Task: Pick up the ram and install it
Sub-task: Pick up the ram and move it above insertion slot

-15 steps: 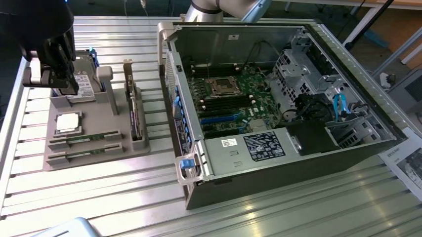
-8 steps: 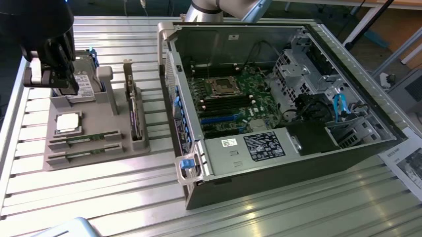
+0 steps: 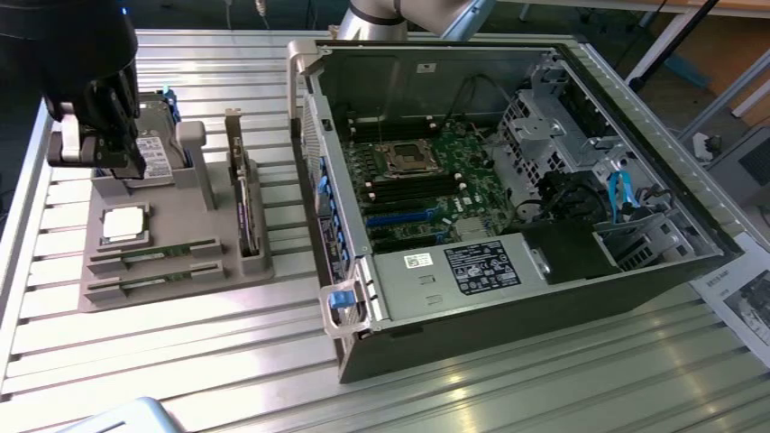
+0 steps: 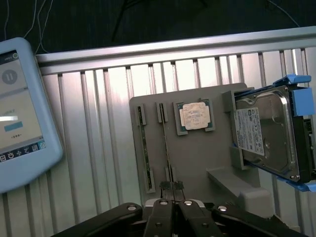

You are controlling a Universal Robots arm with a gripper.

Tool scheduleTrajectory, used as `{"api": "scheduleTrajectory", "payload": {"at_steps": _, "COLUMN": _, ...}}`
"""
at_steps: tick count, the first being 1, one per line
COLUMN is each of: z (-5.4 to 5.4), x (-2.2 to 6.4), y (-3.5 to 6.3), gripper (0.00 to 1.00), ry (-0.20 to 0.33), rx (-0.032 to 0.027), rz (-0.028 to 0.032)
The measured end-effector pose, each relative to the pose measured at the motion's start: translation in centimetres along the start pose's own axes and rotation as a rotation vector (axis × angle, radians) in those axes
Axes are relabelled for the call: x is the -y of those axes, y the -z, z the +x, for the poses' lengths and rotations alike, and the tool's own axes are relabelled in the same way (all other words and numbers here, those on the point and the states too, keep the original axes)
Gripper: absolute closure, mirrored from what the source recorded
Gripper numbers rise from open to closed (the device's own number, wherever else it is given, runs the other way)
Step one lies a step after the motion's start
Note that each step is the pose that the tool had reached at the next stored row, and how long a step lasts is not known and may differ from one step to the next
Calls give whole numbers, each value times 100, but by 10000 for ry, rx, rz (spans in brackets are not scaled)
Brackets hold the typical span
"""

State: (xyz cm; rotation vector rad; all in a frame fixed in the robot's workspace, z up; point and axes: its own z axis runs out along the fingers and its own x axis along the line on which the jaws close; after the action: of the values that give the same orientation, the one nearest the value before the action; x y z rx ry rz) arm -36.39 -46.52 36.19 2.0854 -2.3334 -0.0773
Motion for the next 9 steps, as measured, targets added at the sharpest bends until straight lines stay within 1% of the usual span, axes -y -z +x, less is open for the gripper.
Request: {"api": "scheduleTrajectory", "payload": {"at_steps": 9, "z": 41, "x": 10, "y": -154, "gripper": 90, "ry": 31, "rx": -1, "rz": -1}}
